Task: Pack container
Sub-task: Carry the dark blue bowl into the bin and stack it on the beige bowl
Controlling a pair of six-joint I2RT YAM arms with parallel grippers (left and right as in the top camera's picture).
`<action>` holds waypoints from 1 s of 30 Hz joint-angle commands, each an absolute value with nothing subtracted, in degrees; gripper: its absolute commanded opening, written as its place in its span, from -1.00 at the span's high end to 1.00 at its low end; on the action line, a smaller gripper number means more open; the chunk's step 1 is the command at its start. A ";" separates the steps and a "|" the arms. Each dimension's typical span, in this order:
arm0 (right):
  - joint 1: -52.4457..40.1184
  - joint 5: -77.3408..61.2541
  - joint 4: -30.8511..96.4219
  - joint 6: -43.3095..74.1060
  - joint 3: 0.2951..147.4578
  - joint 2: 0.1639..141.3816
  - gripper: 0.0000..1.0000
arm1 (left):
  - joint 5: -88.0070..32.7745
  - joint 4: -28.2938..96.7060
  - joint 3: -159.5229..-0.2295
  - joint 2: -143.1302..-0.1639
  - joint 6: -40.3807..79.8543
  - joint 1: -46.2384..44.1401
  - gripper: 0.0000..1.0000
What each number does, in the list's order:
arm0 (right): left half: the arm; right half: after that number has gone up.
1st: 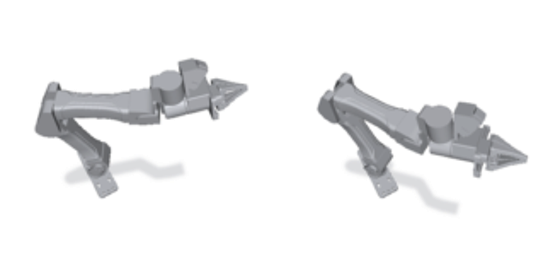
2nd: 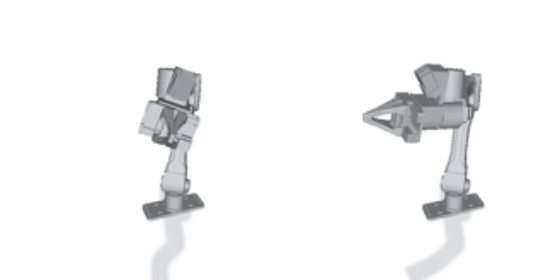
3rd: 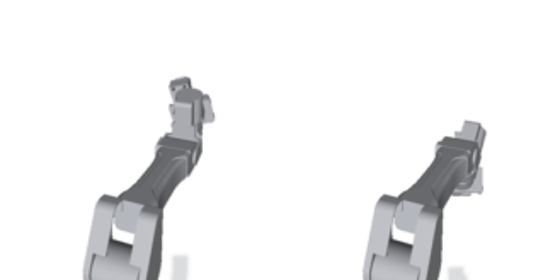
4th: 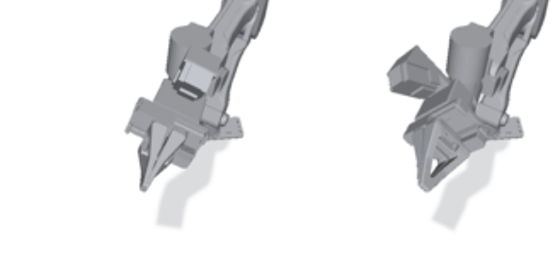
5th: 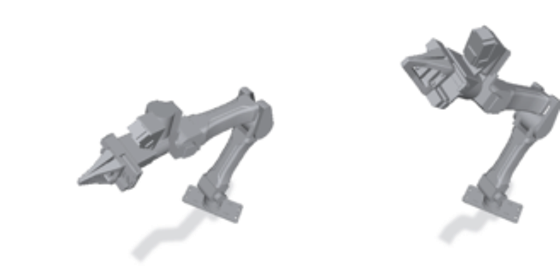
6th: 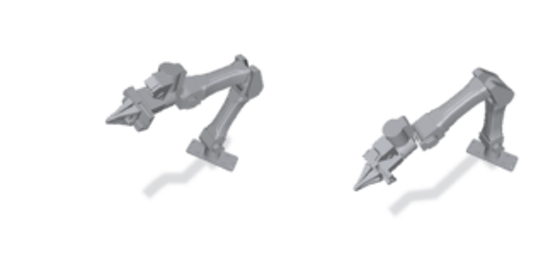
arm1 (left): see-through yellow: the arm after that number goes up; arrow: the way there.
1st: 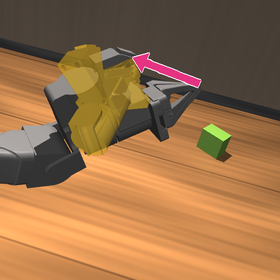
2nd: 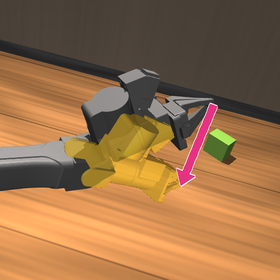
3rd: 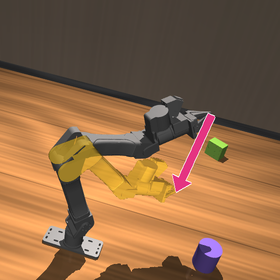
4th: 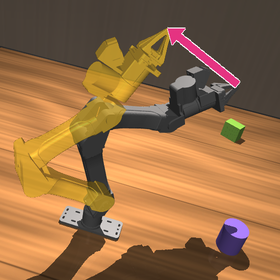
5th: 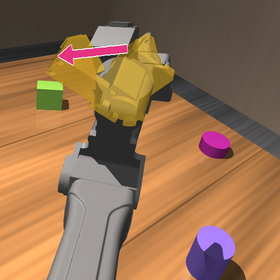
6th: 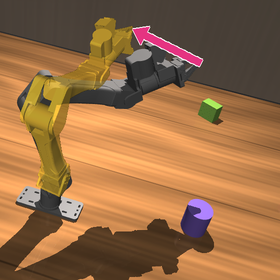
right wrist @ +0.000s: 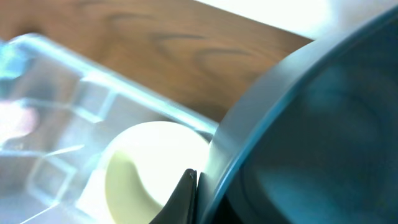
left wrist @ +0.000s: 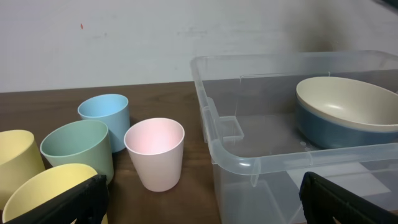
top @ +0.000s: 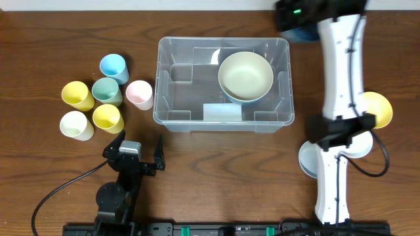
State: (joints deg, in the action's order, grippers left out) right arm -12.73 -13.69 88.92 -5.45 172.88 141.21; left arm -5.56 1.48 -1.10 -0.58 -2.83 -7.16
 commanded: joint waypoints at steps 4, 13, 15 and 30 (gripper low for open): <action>-21.67 -7.40 94.61 -5.21 174.15 141.12 0.97 | -6.00 3.62 -0.23 -0.23 -2.96 -6.81 -0.96; -29.36 -1.02 97.27 -3.86 168.44 141.25 0.97 | -6.00 3.62 -0.23 -0.23 -2.96 -6.81 -0.96; -29.65 -0.40 96.84 -3.84 164.68 141.27 0.98 | -6.00 3.62 -0.23 -0.23 -2.96 -6.81 -0.96; -27.79 -1.13 86.08 -3.53 145.56 141.27 0.97 | -6.00 3.62 -0.23 -0.23 -2.96 -6.81 -0.96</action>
State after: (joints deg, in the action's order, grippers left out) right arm -27.97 -1.48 87.07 -3.97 146.54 141.21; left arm -5.54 1.48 -1.10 -0.58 -2.85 -7.16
